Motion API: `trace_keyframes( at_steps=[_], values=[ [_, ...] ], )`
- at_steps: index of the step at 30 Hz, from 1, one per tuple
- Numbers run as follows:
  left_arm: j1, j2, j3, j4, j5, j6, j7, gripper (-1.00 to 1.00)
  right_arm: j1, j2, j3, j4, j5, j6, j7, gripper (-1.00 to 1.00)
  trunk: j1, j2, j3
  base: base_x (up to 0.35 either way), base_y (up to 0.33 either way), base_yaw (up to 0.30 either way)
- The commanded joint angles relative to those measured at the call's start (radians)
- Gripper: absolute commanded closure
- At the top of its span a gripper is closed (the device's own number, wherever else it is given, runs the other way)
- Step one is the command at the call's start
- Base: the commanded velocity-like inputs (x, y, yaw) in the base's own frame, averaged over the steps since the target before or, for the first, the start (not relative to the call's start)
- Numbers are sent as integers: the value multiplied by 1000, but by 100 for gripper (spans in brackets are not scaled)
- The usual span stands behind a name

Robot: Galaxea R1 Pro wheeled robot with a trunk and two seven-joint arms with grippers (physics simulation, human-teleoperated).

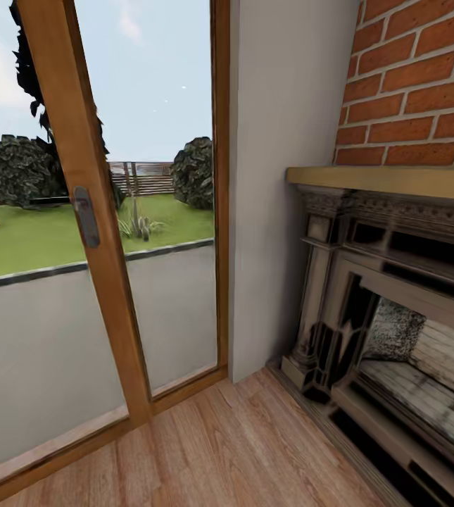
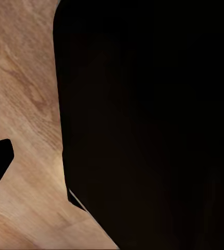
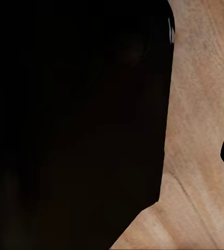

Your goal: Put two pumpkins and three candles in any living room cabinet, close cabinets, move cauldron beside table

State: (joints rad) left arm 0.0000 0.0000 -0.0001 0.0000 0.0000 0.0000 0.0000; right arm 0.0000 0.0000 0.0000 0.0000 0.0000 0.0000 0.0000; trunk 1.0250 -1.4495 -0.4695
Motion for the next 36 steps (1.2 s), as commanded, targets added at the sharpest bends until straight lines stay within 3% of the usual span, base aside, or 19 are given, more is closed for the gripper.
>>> trace_keyframes(
  at_steps=[1,7,16,29,36],
  values=[
    [5,6,-1,-6,-1,-4,2,-100,-6,0,0,-1,3,-6,-3,-100,0,0,-1,0,0,0],
    [5,25,-1,-19,-2,-4,0,-100,-22,1,1,-1,9,-7,2,-100,0,0,-1,0,0,0],
    [5,-3,4,-21,1,-4,-12,-100,-23,1,2,-2,2,-58,2,-100,0,0,-1,-14,0,0],
    [5,6,1,-20,2,-45,-14,-100,-23,2,0,-2,2,-131,3,-100,0,0,-1,-97,0,0],
    [5,9,0,-20,1,-52,-14,-100,-23,1,0,-2,2,-133,8,-100,0,0,-4,-1,0,-132]
  ],
)
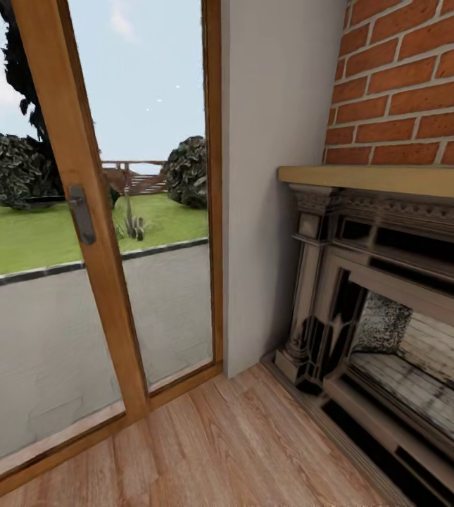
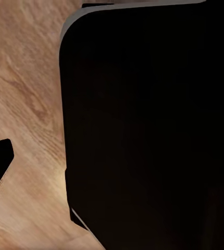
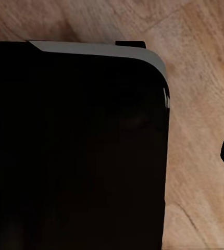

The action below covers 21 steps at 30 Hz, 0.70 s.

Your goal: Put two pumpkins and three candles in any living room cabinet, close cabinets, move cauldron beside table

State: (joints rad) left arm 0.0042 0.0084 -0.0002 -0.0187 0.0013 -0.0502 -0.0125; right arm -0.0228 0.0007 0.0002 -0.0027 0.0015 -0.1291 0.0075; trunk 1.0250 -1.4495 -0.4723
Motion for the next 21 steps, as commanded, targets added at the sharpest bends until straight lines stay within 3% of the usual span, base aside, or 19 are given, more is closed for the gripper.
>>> trace_keyframes(
  at_steps=[1,15,21],
  values=[
    [0,1,1,-1,0,-7,-1,-100,-1,0,0,1,0,-4,1,-100,0,0,-2,0,0,-227],
    [0,2,-4,-1,-6,-42,-1,-100,0,0,-1,1,-1,-18,2,-100,0,0,-13,0,36,-238],
    [0,4,-3,-1,-4,-79,0,-100,0,-1,-2,17,1,-126,2,-100,0,0,-20,0,2,-215]
  ],
)
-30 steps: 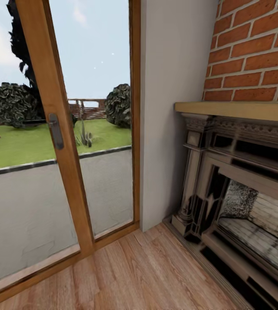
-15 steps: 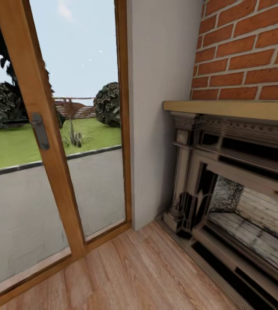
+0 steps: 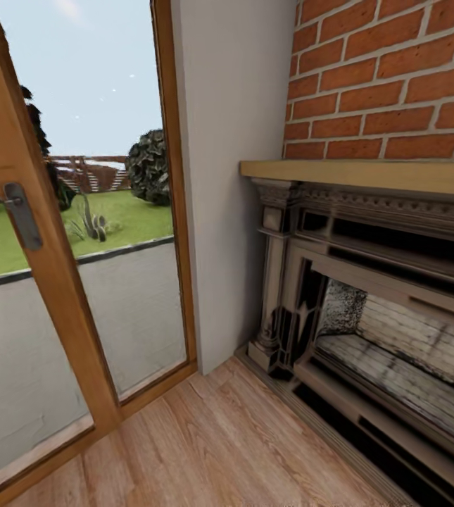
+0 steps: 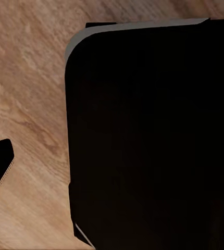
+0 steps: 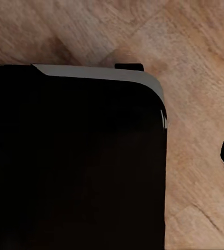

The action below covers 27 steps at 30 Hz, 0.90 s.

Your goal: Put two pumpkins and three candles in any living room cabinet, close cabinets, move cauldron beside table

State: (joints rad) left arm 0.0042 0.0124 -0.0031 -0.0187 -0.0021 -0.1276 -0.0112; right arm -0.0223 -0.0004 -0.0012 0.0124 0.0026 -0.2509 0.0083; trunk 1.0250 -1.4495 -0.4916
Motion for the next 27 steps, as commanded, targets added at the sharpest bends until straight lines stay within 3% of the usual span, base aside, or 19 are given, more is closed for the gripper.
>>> trace_keyframes(
  at_steps=[1,11,19,22,27],
  values=[
    [0,0,0,-1,0,-3,-1,-100,-1,0,0,3,0,-10,1,-100,0,0,-2,0,0,-197],
    [0,5,-3,-1,-5,-34,-1,-100,-1,0,0,19,-1,-24,1,-100,0,0,-15,0,0,-194],
    [0,37,-3,-2,-3,-76,10,-100,-1,3,-2,20,-2,-37,0,-100,0,0,-25,0,0,-193],
    [0,51,1,-3,-4,-78,12,-100,-1,4,-2,24,-13,-38,1,-100,0,0,-28,0,0,-192],
    [0,49,4,-3,-1,-78,13,-100,-1,4,-2,26,-39,-40,1,-100,0,0,-35,0,0,-191]
  ],
)
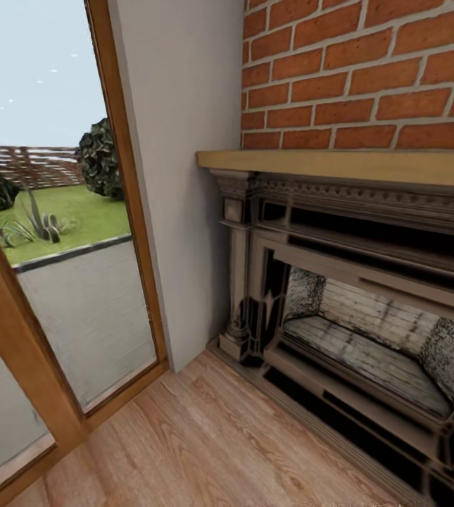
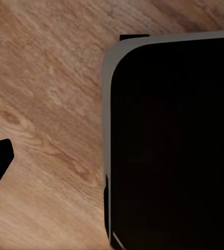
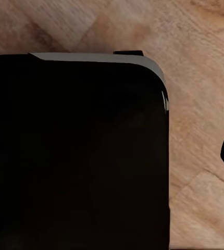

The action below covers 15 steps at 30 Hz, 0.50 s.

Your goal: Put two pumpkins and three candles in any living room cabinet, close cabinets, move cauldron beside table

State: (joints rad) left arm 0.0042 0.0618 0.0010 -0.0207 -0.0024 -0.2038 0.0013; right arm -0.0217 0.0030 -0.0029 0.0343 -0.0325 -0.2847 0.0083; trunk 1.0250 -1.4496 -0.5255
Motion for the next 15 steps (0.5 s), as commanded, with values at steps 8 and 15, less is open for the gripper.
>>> trace_keyframes(
  at_steps=[8,15],
  values=[
    [0,4,-2,-2,2,-2,0,-100,-1,0,0,4,-9,-19,1,-100,0,0,-11,0,0,-188],
    [0,1,-3,-1,3,-2,0,-100,-1,0,0,5,-9,-20,1,-100,0,0,-20,0,0,-187]
  ],
)
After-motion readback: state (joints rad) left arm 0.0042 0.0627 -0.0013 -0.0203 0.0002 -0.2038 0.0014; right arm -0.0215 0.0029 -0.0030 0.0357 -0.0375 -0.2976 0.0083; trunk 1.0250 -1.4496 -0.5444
